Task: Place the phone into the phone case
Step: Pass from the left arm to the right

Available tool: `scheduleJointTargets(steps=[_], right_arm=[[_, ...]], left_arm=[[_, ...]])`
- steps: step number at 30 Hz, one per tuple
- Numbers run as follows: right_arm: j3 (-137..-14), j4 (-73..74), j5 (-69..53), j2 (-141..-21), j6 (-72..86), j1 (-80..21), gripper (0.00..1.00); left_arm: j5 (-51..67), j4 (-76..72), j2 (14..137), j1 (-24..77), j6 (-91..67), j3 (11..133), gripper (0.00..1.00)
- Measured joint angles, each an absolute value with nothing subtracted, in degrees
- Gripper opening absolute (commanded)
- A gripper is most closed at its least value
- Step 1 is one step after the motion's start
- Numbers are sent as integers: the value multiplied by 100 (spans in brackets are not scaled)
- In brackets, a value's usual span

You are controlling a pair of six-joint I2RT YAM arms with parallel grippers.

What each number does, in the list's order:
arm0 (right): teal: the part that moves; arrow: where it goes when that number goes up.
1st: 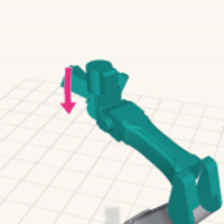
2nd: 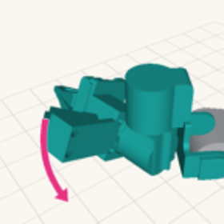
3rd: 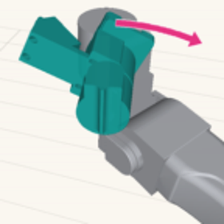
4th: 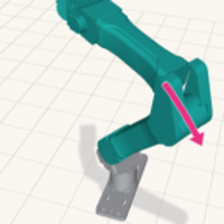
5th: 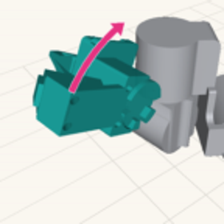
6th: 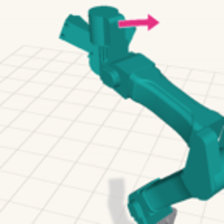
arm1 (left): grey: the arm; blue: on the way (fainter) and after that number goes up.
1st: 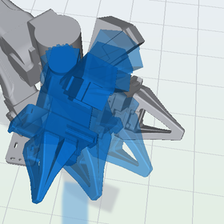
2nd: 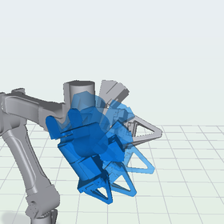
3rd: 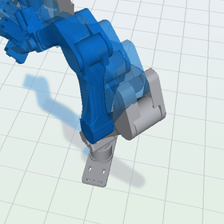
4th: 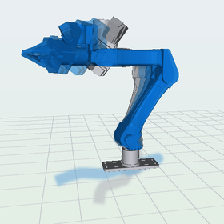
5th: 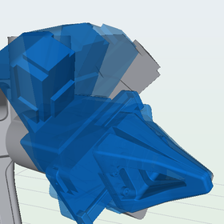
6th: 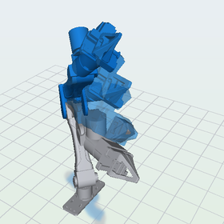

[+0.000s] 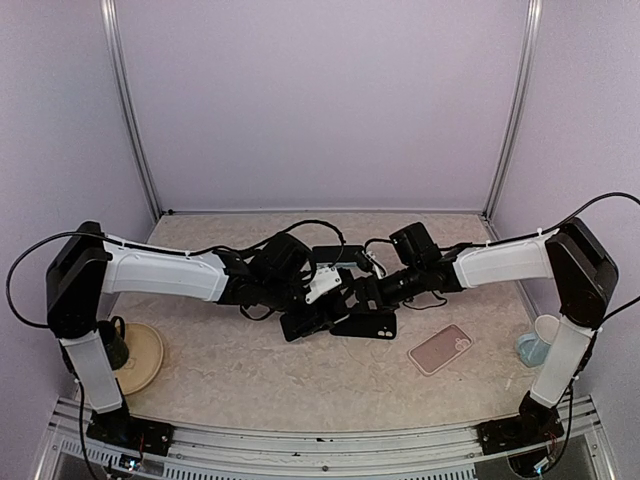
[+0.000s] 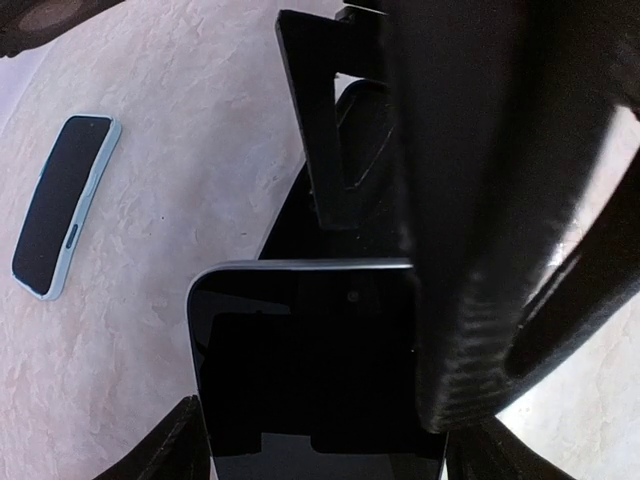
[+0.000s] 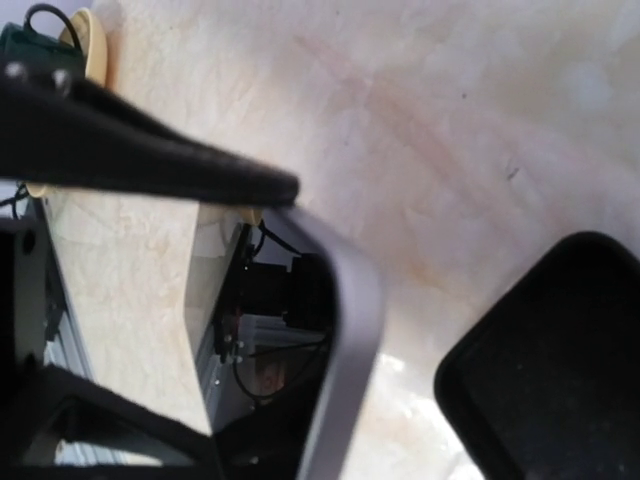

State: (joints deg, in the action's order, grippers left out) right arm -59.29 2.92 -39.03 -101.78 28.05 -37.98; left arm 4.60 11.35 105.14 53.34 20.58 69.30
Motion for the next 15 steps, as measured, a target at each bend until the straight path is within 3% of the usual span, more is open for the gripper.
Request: scheduleJointTargets(steps=[8,15], right_arm=[[-5808,-248,-4147,-10178,3105,-3671,87],[-5780,-506,-4440,-10178,3323,-3634,76]], left_arm=[[451,1072,10265,5395,2062,6849,53],[519,1028,10237,5415,2075,6849,53]])
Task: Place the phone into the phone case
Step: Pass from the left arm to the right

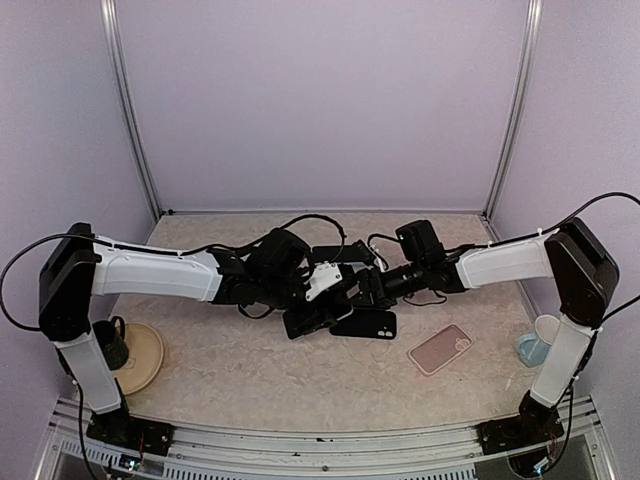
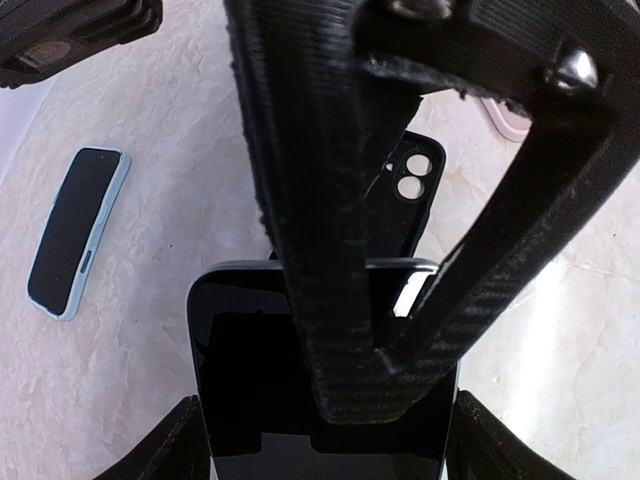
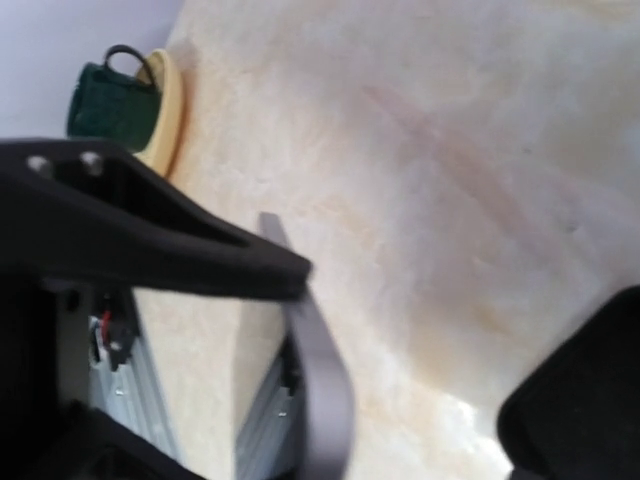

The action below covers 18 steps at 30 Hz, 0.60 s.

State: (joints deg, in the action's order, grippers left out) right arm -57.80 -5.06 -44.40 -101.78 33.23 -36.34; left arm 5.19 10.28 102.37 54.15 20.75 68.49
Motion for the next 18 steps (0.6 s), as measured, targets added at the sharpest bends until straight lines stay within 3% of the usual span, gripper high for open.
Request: scheduleJointTargets(steps=[12,18], right_arm=[[-5780,-797,-4845,-10479,3597,-3671,62],[-5793,-799,-4904,-10547,3647,-3675,48]], left_arm=[[375,1024,10237,5636,2102,6849,52],[266,952,10237,5721,2102,6845,52]])
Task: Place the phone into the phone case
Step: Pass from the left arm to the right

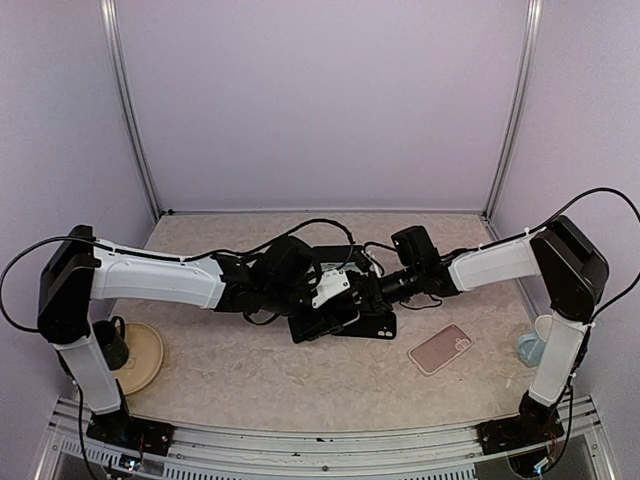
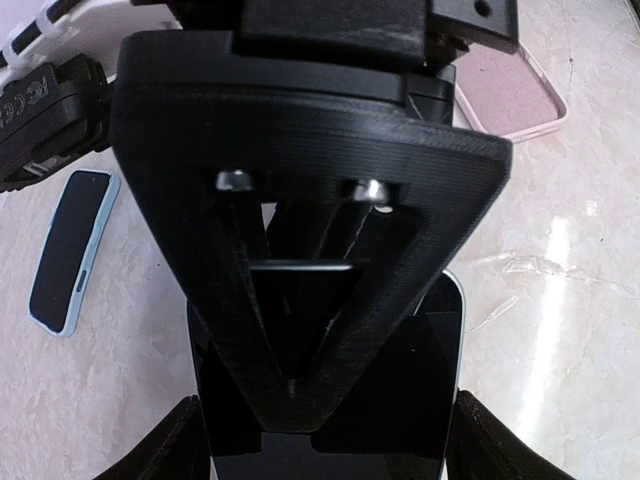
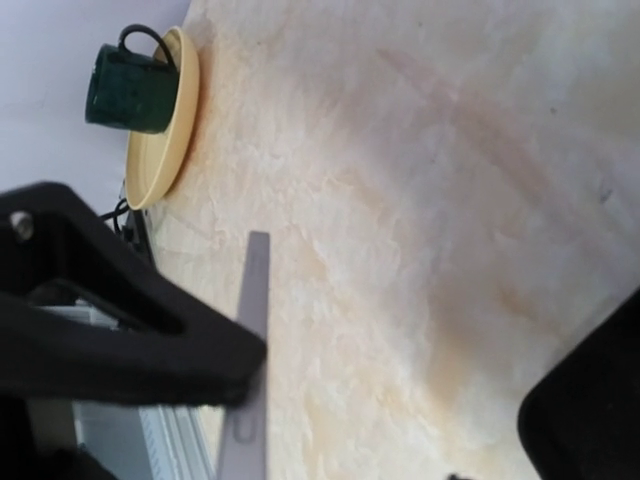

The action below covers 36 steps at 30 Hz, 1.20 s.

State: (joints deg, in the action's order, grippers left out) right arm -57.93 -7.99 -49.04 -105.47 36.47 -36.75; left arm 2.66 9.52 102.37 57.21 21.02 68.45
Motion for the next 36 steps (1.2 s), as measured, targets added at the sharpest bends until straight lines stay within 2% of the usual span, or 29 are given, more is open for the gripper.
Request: scheduleJointTargets(steps=[5,7,12,18,32,34,36], right_arm=[[-5815,-845,-4976,-10567,3719,-3699,35],[-5824,-878,-5022,-10589,3728,-3715,26],[-5835,-939,-5118,-10600,3741,-3739,16],[-5835,-991,-5188,-10604,3896,-3767,1],[-5835,-1002,-5214,-10613,3885,-3767,0],[-5835,-1000,-5221,-10613,3854,-3767,0],[-5835,-978,-5223,-10613,3833,-3767,0]], left_arm=[[132,939,10239,5771,2104,6827,54],[43,939,10239,5789,2104,6812,54],[-110,937,10241,5806,2099,6783,55],[-266,845,10252,5833,2108,6740,65],[-368,421,10239,5859,2075,6536,91],[-388,322,10193,5859,2073,6462,98],[-401,279,10130,5859,2067,6396,99]])
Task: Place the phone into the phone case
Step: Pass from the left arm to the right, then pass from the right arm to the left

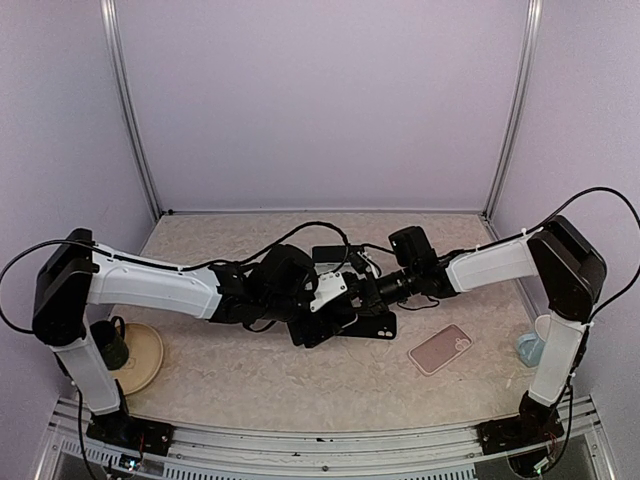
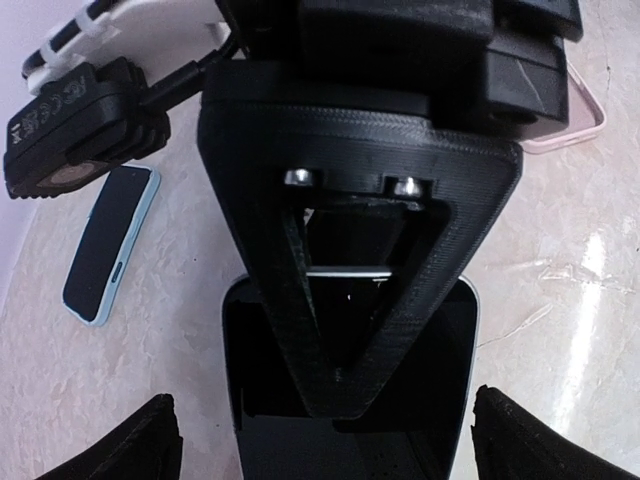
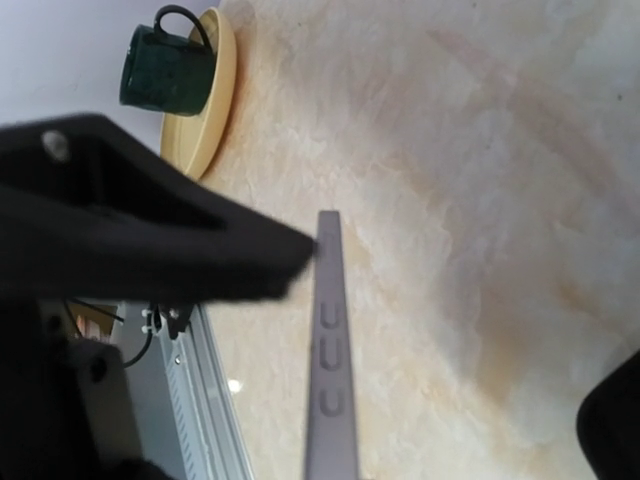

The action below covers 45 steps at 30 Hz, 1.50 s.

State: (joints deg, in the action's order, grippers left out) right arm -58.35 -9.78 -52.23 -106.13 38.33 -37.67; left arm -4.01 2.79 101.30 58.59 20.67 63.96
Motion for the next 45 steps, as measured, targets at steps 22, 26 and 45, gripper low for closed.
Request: scheduleJointTargets(steps=[22,26,45], right_arm=[[-5822,-351,-4890,-9970,3269,-3293,0],[-5822,-169,-4740,-9758,3127,-3242,0],[-5649,217,-4375,-9282,2794,-3105,0]], left_arm=[[-919,-639,8576,5861,1164,5697,99],[-1459,-845,8409,5881,727,5690,99],[-2659,-823,8300,5918,-141,5798,99]])
